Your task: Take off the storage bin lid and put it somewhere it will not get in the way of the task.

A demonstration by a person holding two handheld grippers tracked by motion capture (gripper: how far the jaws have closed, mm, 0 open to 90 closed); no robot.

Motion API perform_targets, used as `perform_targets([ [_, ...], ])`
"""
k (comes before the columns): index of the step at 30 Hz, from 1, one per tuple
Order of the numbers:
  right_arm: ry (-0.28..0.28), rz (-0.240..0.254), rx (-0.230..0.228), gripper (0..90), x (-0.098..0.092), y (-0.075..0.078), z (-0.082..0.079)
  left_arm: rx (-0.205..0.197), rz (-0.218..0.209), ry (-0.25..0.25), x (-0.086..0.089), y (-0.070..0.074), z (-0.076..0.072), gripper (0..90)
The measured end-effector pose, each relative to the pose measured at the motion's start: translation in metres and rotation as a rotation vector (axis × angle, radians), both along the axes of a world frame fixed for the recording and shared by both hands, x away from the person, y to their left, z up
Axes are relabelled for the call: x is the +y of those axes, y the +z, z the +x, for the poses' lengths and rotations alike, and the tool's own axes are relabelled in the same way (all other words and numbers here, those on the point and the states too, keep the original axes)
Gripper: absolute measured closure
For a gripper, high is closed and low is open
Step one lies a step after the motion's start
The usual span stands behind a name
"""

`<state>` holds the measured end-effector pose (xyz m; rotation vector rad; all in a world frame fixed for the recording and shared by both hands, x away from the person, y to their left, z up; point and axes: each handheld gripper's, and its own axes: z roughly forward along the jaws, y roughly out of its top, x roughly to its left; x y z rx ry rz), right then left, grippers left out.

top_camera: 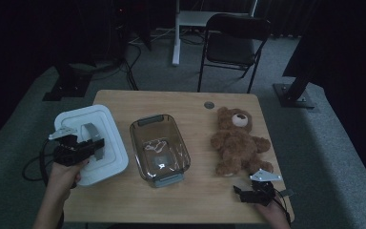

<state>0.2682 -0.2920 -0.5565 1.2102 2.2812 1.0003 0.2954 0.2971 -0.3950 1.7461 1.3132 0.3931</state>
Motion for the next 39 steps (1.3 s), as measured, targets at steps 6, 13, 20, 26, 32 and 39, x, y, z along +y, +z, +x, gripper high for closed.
perform_targets([
  [6,0.000,0.000,0.000,13.5,0.000,0.000,0.000,0.022,0.006,0.002,0.003,-0.017,0.004,73.4],
  [13,0.000,0.000,0.000,13.5,0.000,0.000,0.000,0.051,-0.033,-0.025,0.008,-0.035,0.012,73.4],
  [20,0.000,0.000,0.000,13.5,0.000,0.000,0.000,0.088,-0.046,-0.022,0.013,-0.052,0.024,73.5],
  [26,0.000,0.001,0.000,13.5,0.000,0.000,0.000,0.119,-0.028,-0.033,0.014,-0.068,0.034,73.4],
  [32,0.000,0.000,0.000,13.5,0.000,0.000,0.000,0.143,-0.043,-0.056,0.017,-0.082,0.043,73.5],
  [39,0.000,0.001,0.000,13.5,0.000,0.000,0.000,0.166,-0.046,-0.088,0.017,-0.098,0.054,73.3],
])
